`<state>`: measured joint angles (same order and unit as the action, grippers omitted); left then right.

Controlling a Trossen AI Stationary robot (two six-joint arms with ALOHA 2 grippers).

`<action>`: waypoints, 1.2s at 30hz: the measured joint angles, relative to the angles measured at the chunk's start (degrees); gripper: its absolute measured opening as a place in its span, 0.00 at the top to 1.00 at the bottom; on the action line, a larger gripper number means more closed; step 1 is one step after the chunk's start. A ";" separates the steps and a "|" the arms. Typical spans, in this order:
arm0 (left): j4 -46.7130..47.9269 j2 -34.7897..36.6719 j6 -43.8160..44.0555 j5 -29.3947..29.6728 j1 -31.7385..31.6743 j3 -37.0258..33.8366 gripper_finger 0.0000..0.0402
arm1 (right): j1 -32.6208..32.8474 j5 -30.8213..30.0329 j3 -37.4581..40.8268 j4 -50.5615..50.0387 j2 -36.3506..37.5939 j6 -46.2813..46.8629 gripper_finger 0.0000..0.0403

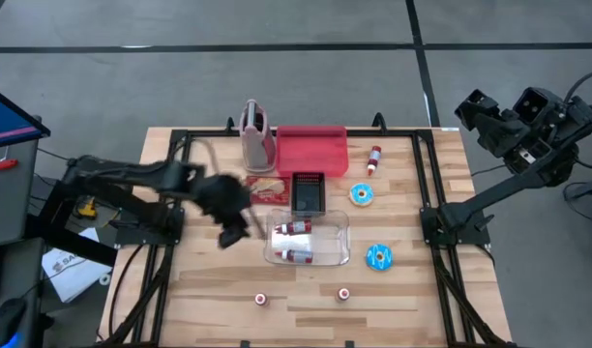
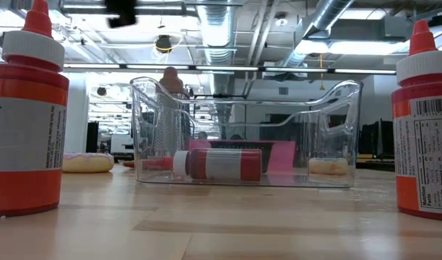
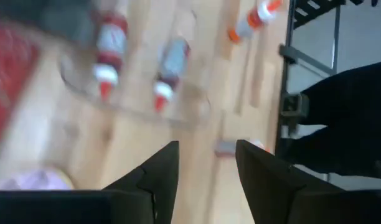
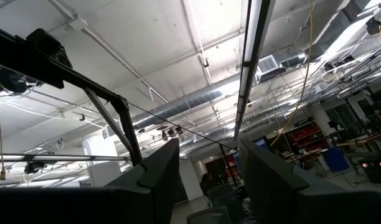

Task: Pick & Place Food Item
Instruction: Put the left orange food coloring bottle into the transparent bin

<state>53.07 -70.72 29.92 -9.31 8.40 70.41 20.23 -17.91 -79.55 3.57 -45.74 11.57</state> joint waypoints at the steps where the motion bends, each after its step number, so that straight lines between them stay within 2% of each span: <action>1: -0.51 1.73 3.35 1.59 2.71 -1.49 0.61 | 0.01 0.05 0.00 0.02 0.00 0.00 0.60; 4: -0.79 4.91 12.13 7.16 10.98 -5.29 0.61 | 0.00 0.06 0.00 0.00 0.02 -0.01 0.60; 7: -1.51 5.12 17.92 11.07 18.12 -8.00 0.61 | 0.00 0.07 0.00 -0.07 0.02 -0.04 0.60; 12: -9.53 2.36 20.31 12.66 25.66 -13.02 0.61 | 0.00 0.00 0.00 -0.05 0.02 0.00 0.60; 16: -18.81 -0.84 20.17 12.03 27.37 -15.90 0.61 | 0.00 -0.02 0.00 0.94 0.02 0.10 0.60; 19: -21.49 -3.24 18.30 11.32 27.43 -16.76 0.60 | 0.00 -0.06 0.00 1.25 -0.01 0.74 0.60; 26: -30.22 -7.58 11.36 11.31 27.07 -16.68 0.51 | 0.00 -0.09 0.00 1.40 -0.11 1.78 0.60; 36: -35.93 -13.45 5.40 11.08 27.02 -16.68 0.42 | 0.00 -0.13 0.02 1.11 -0.48 1.97 0.60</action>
<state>17.13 -84.17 35.33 1.77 35.42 53.74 20.23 -18.04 -79.53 4.69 -46.22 13.54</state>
